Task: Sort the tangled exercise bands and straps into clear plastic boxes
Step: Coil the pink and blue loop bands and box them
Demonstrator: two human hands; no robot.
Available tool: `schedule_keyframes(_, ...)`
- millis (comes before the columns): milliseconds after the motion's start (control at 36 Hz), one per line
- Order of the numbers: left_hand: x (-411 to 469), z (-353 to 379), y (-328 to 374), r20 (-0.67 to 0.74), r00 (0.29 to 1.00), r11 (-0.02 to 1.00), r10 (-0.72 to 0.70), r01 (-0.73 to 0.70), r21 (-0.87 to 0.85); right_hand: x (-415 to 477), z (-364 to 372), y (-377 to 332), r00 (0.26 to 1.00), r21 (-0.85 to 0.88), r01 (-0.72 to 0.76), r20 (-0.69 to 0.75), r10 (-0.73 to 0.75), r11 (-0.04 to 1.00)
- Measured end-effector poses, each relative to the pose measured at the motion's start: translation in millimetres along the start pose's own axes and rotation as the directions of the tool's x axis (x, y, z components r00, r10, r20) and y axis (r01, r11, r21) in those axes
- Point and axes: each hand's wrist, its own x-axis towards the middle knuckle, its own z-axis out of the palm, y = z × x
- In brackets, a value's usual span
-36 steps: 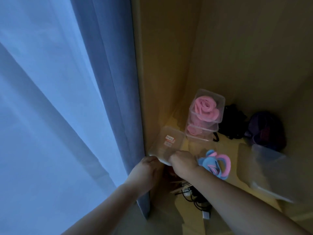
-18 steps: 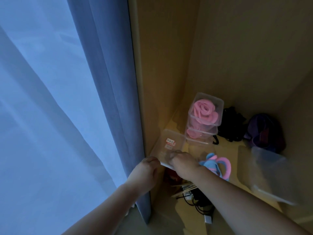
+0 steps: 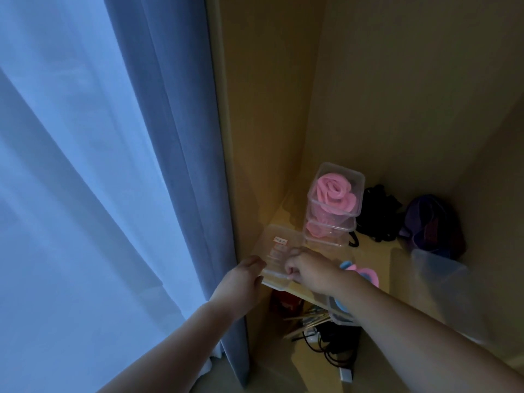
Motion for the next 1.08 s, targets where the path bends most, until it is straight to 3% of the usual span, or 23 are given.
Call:
schedule_keyframes(139, 8, 0, -1, -0.011, 1.000, 1.000, -0.007, 0.007, 0.006, 0, -1, -1, 0.999, -0.047, 0.020, -0.035, -0.022, 0.999)
schedule_keyframes(333, 12, 1, 0, -0.139, 0.990, 0.998, -0.023, 0.015, -0.059, -7, -8, -8, 0.995, -0.092, 0.038, -0.087, -0.046, 0.995)
schedule_keyframes(472, 5, -3, 6, -0.275, 0.961, 0.983, -0.041, -0.009, -0.181, -23, -7, -7, 0.987, -0.015, 0.077, -0.139, -0.078, 0.997)
schedule_keyframes(694, -7, -9, 15, -0.372, 0.923, 0.958, -0.101, -0.011, -0.287, -58, 5, -6, 0.977, 0.021, 0.139, -0.168, -0.134, 0.990)
schedule_keyframes(806, -11, -16, 22, -0.298, 0.923, 0.893, -0.242, 0.091, -0.442, -74, 0, -15, 0.974, 0.066, 0.149, -0.181, -0.134, 0.987)
schedule_keyframes(917, -10, -22, 32, -0.128, 0.894, 0.660, -0.430, 0.215, -0.720, -97, -4, -19, 0.974, 0.074, 0.123, -0.200, -0.106, 0.990)
schedule_keyframes(972, -8, -23, 40, -0.078, 0.887, 0.563, -0.455, 0.219, -0.797, -111, -3, -17, 0.975, 0.147, 0.088, -0.215, -0.055, 0.985)
schedule_keyframes(1083, -7, -10, 56, 0.004, 0.917, 0.535, -0.400, 0.237, -0.811, -134, -3, -8, 0.933, 0.357, -0.025, -0.326, 0.150, 0.934)
